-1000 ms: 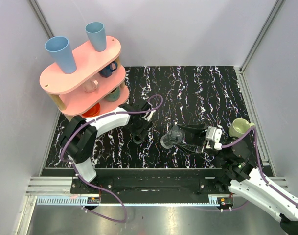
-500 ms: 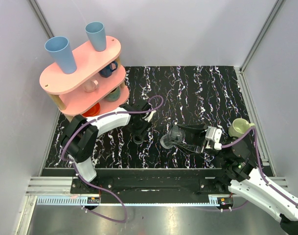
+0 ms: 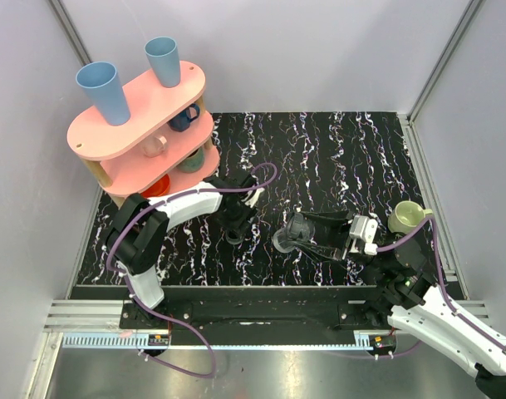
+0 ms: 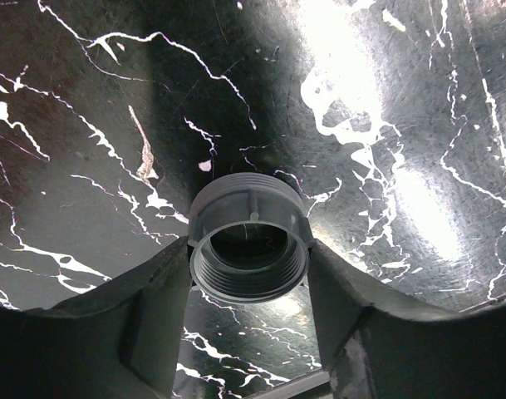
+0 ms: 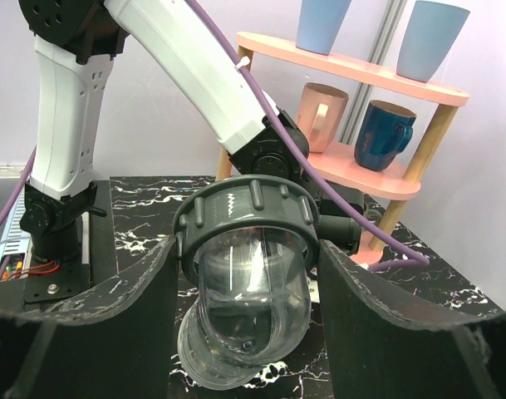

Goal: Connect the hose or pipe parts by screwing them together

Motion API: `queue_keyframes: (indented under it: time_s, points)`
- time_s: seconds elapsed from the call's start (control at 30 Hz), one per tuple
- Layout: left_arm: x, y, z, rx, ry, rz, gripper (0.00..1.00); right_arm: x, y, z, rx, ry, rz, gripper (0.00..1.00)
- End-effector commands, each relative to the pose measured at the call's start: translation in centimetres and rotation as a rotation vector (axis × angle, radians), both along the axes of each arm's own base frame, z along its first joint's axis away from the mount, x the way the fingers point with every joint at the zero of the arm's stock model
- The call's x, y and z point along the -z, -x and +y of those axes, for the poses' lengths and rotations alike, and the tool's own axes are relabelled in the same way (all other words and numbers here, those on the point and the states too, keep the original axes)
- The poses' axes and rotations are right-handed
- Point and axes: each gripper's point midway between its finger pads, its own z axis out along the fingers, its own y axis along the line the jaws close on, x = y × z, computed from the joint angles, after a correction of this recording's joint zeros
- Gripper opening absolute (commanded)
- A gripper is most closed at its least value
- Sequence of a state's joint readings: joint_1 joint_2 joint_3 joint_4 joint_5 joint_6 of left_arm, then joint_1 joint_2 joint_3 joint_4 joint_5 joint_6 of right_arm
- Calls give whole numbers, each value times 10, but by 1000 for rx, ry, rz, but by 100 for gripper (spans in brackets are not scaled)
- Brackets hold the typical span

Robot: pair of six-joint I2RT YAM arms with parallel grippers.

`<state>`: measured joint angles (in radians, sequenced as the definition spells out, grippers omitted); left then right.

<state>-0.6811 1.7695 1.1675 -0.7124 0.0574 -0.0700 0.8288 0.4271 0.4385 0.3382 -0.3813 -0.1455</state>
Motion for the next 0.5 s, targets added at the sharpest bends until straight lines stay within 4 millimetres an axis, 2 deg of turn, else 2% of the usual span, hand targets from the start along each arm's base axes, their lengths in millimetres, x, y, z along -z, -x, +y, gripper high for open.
queue_keyframes:
  time_s: [0.0,0.03,0.1,0.13,0.23,0.27,0.33,0.37,0.43,0.47]
  points:
    - [1,2,-1,10,18,12,53,-15,0,-5,21,-41,-39,29]
    - [0,1,-2,9,23,12,40,-16,-1,-5,22,-40,-41,29]
    - [-5,2,-6,1,48,14,27,-15,0,-4,14,-35,-38,29]
    - [-9,2,-8,-5,68,15,17,-15,0,-2,8,-36,-40,29]
    - [-31,2,-18,-33,166,20,0,-10,-2,9,-32,-18,-26,29]
    - [-48,2,-21,-57,231,11,0,-7,-4,15,-46,-12,-13,29]
    - [-66,3,-25,-90,314,-4,0,-7,1,19,-88,-24,-2,29]
    - [-91,5,-25,-96,393,-34,0,-15,3,19,-100,-54,-24,29]
    - [-113,11,-25,-126,469,-60,0,-16,9,21,-136,-69,-20,30]
    - [-140,16,-24,-118,540,-107,0,-18,10,22,-145,-74,-18,30]
